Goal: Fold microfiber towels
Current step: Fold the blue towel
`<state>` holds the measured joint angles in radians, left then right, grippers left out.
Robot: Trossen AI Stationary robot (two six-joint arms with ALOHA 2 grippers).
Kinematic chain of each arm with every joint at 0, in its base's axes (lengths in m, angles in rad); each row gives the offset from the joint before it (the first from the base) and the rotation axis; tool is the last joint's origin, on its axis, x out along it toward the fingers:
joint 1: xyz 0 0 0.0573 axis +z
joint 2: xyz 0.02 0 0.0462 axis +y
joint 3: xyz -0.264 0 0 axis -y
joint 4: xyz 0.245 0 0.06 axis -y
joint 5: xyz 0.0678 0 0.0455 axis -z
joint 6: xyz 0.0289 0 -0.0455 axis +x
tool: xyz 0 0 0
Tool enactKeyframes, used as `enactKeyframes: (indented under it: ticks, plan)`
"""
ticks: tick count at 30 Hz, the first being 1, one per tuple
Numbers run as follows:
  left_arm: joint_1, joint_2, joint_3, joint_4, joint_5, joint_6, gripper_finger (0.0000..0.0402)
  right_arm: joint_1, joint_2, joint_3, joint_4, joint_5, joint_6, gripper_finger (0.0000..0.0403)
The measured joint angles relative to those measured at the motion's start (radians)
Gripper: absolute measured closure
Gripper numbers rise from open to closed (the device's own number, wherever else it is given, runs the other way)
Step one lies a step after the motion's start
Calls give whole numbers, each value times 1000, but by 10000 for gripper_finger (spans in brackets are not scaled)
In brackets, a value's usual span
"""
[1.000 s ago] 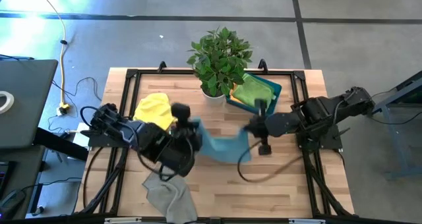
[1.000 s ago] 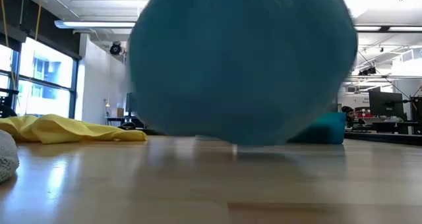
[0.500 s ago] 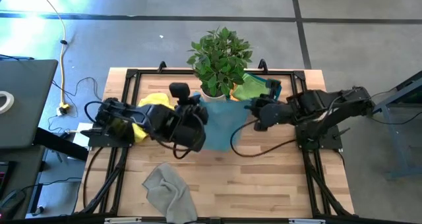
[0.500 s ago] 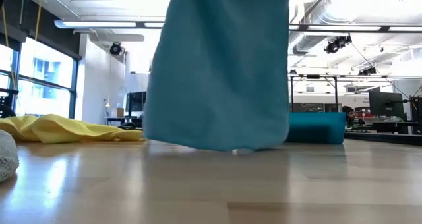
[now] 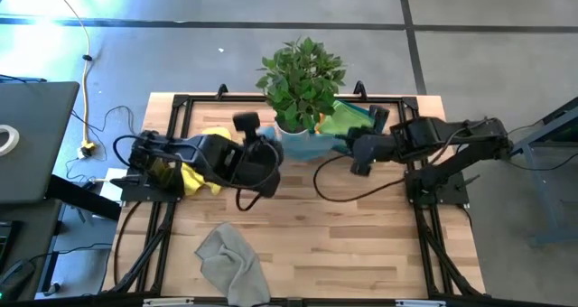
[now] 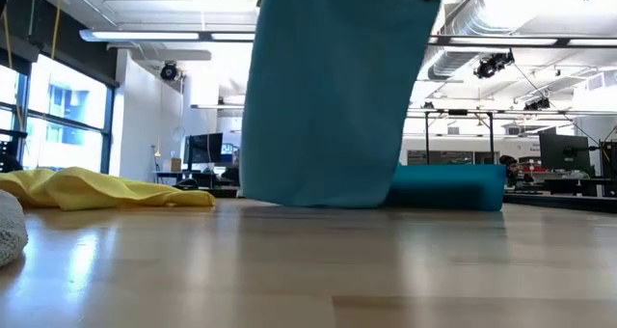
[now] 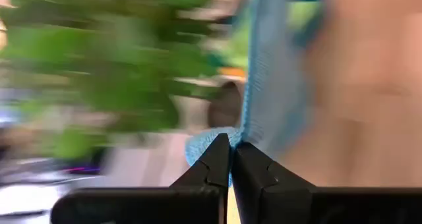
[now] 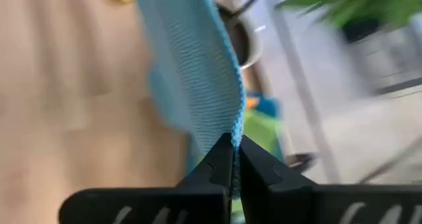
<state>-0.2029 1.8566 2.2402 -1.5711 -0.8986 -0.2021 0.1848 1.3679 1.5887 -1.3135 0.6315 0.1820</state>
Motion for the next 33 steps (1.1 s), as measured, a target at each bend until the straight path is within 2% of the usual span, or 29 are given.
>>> enactKeyframes:
  ticks: [2,4,8,12,20,23,27,33]
  plan:
    - [-21,4,-9,4,142,-61,401,24,7,0,-35,-79,83,402]
    - [-44,8,-53,3,229,-117,401,59,24,-1,-70,-154,170,402]
    - [-102,12,-216,25,272,-232,401,159,64,-93,-32,-220,242,402]
    - [-163,13,-381,142,303,-305,401,242,87,-255,129,-278,296,402]
    - [-271,13,-617,523,472,-371,401,373,94,-514,591,-416,454,402]
    - [-304,13,-658,602,525,-403,401,405,94,-567,705,-477,501,402]
    - [-332,12,-661,615,560,-451,401,430,93,-592,786,-539,543,402]
    - [-353,12,-661,667,637,-441,401,452,93,-597,867,-606,518,402]
